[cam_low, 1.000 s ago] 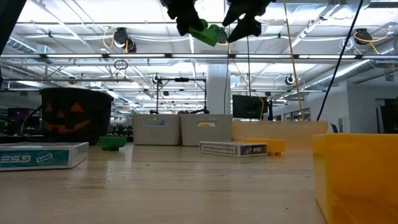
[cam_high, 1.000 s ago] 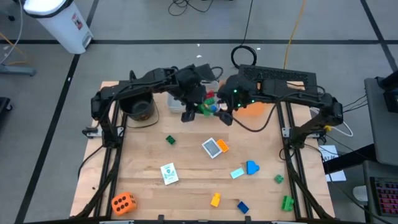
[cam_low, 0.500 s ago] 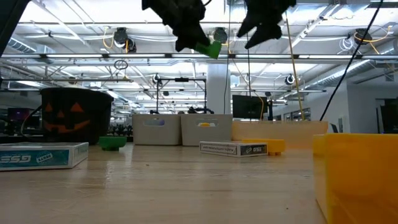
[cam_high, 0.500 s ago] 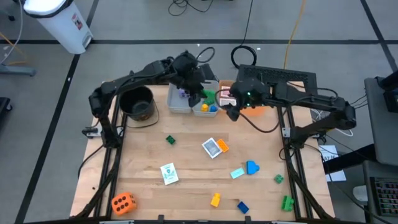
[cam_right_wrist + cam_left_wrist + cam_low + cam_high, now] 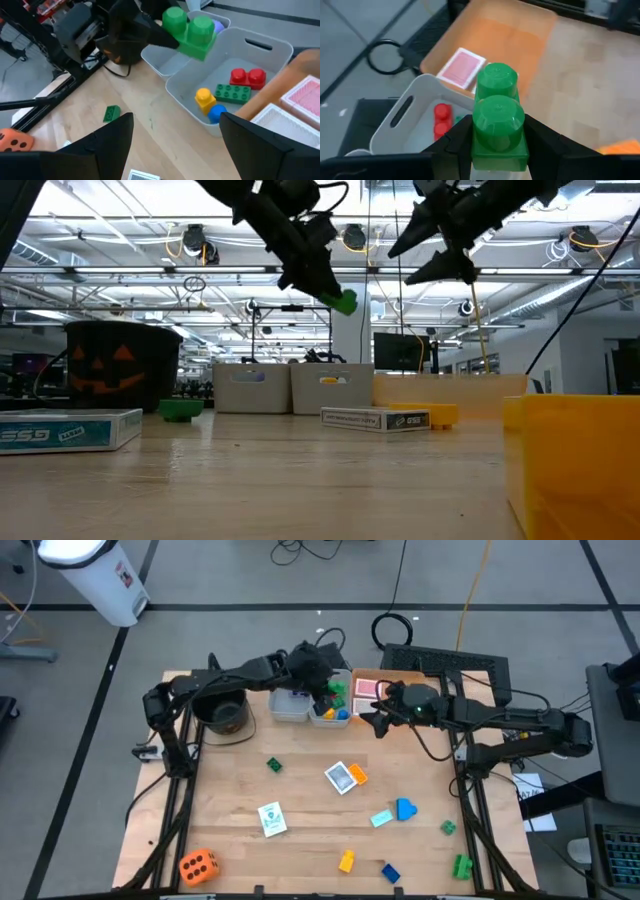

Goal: Pick & Place Toys
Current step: Put the green gamepiece into the right gray bin

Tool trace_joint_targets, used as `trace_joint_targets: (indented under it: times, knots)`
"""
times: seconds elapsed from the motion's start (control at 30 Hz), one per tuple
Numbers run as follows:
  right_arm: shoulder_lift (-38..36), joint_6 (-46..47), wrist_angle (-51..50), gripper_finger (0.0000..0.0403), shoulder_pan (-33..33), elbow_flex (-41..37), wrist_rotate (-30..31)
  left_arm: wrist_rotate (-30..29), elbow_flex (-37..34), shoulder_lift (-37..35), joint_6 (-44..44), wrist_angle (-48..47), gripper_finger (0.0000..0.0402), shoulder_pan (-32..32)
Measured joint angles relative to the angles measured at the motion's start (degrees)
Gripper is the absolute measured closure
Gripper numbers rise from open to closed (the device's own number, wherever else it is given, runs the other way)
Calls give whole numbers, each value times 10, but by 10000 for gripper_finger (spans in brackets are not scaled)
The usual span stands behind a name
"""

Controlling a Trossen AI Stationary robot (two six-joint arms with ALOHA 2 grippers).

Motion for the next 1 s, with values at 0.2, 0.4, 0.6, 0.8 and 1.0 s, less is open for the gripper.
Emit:
trace_joint_targets:
  times: [0.2, 0.4, 0.6, 0.8, 1.0]
  knots:
    - [-3, -3, 7, 119, 0, -15, 0, -33, -71, 0, -75, 127, 265, -11]
    - [-3, -15, 7, 119, 0, -16, 1, -110, -118, 2, -146, 209, 265, -16]
    - [-3, -16, 7, 119, 0, -16, 1, -117, -112, 42, -154, 209, 265, -16]
    - [-3, -16, 5, 119, 0, -16, 2, -132, -88, 90, -200, 202, 265, -13]
    - [-3, -16, 1, 119, 1, -16, 2, -145, -51, 121, -208, 177, 265, -6]
